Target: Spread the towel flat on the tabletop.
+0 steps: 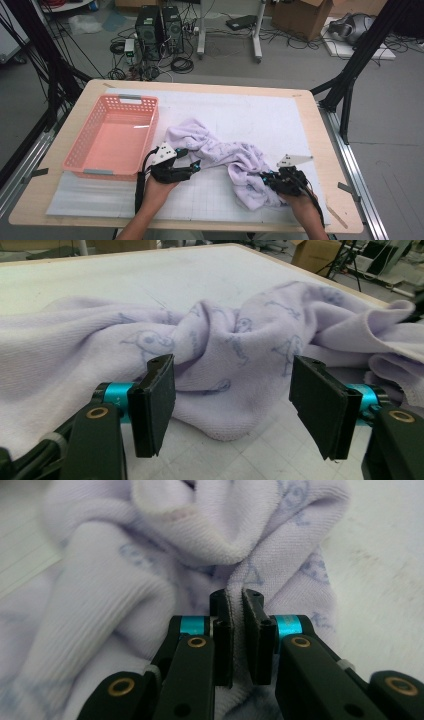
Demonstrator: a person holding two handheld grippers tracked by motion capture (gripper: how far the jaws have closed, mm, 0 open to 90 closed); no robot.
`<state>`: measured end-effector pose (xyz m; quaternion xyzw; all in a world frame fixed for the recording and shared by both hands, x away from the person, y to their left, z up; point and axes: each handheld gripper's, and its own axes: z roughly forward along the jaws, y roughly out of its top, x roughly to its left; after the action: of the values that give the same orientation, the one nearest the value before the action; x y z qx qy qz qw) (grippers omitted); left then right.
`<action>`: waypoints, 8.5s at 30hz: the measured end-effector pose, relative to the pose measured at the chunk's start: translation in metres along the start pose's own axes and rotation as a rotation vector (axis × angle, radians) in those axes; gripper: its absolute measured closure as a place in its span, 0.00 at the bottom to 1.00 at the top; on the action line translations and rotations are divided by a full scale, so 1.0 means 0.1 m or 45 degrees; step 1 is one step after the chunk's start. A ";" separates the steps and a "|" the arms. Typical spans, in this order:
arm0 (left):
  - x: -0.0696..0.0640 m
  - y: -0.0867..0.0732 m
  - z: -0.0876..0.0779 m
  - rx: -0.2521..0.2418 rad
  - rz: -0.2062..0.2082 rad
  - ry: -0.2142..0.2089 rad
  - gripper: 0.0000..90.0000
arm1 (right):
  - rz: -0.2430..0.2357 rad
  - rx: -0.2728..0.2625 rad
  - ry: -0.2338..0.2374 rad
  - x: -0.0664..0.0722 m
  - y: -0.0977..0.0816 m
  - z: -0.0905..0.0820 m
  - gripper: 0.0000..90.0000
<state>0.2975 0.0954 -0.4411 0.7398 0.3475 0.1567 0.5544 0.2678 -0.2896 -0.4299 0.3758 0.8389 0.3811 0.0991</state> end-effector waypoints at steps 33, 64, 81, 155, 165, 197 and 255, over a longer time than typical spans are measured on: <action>0.03 0.00 0.17 0.155 -0.035 0.024 0.51 | -0.160 -0.015 -0.006 -0.44 1.06 0.76 0.77; 0.01 0.06 0.31 0.269 -0.012 0.154 0.94 | -0.057 0.030 0.061 -0.23 1.26 1.06 0.98; -0.08 0.03 0.17 0.300 0.011 0.084 0.94 | -0.036 -0.107 -0.103 -0.46 1.14 0.52 0.82; -0.63 0.28 1.20 0.443 0.238 -0.001 0.78 | 0.256 -0.301 -0.406 -0.73 -0.26 -0.41 0.57; -0.10 0.46 0.87 0.306 0.049 0.142 0.92 | 0.270 -0.277 -0.423 -0.75 -0.32 -0.41 0.57; -0.50 0.37 1.20 0.404 0.001 -0.001 0.45 | 0.219 -0.268 -0.385 -0.66 -0.25 -0.31 0.57; 0.06 0.06 0.28 0.328 -0.011 0.243 0.91 | -0.073 0.021 -0.094 -0.19 0.69 0.71 0.94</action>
<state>0.3212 0.0789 -0.4460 0.7851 0.4189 0.1781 0.4201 0.3514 -0.2333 -0.4324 0.3663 0.8482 0.3570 0.1377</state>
